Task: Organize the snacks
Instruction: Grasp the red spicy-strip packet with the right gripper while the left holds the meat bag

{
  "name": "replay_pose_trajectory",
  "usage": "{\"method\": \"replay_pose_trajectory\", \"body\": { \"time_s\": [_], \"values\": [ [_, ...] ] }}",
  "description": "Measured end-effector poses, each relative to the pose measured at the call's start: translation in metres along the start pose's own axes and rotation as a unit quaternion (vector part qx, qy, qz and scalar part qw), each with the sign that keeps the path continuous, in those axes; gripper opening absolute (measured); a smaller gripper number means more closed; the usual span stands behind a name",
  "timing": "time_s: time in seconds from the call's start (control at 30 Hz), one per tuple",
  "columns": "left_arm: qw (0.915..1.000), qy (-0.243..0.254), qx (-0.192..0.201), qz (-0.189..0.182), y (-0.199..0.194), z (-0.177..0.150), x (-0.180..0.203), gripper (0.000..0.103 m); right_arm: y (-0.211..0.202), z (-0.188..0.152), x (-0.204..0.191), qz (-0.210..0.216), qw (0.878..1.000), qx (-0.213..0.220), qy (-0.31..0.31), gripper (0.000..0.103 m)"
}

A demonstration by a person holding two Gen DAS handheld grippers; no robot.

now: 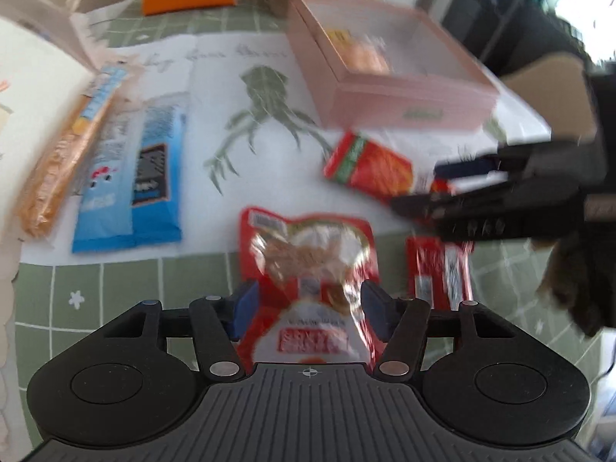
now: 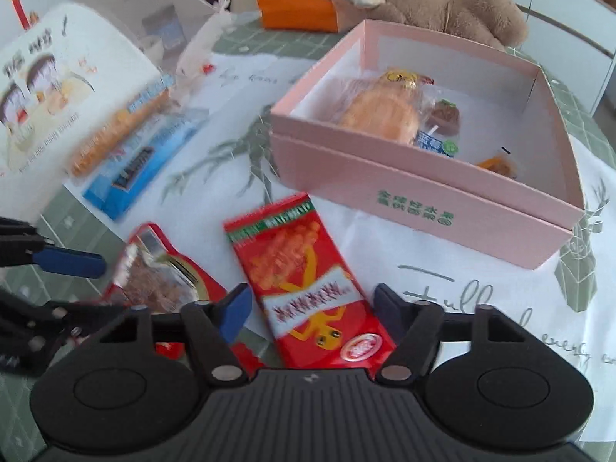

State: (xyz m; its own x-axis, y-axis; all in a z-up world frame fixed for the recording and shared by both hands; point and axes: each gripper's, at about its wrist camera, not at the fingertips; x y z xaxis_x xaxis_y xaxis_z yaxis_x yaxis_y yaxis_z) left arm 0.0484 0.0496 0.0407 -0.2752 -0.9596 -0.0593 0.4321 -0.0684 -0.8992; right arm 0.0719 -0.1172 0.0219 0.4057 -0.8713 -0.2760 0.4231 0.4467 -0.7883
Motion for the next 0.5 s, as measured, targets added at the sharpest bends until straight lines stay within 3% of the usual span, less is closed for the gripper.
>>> {"method": "replay_pose_trajectory", "body": {
  "time_s": [0.07,0.23,0.33,0.5],
  "values": [
    [0.9994,0.023,-0.005,0.026,0.006,-0.003,0.011,0.077,-0.002,-0.002,0.001,-0.008,1.0,-0.006,0.003,0.06],
    [0.9982,0.042,-0.007,0.043,0.018,0.0,0.03,0.095,-0.019,-0.02,0.016,-0.028,0.999,-0.012,0.025,0.061],
    [0.9968,0.062,-0.003,0.05,0.022,0.003,0.038,0.097,-0.026,-0.029,0.02,-0.029,0.999,-0.013,0.031,0.061],
    [0.9965,0.07,0.001,0.045,0.021,0.002,0.036,0.093,-0.026,-0.031,0.02,-0.03,0.999,-0.008,0.036,0.065]
  ]
}}
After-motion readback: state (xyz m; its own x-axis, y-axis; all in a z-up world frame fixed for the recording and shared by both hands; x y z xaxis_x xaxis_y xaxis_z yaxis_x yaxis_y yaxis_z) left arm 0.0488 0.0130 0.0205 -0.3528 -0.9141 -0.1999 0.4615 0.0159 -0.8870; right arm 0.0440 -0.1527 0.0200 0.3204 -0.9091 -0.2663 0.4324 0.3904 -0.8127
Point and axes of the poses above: each gripper's, at about its wrist camera, not at the fingertips, and y roughly the way its jaws point, x to its right, z to its top, and after that the axes turned 11 degrees about z, right-handed
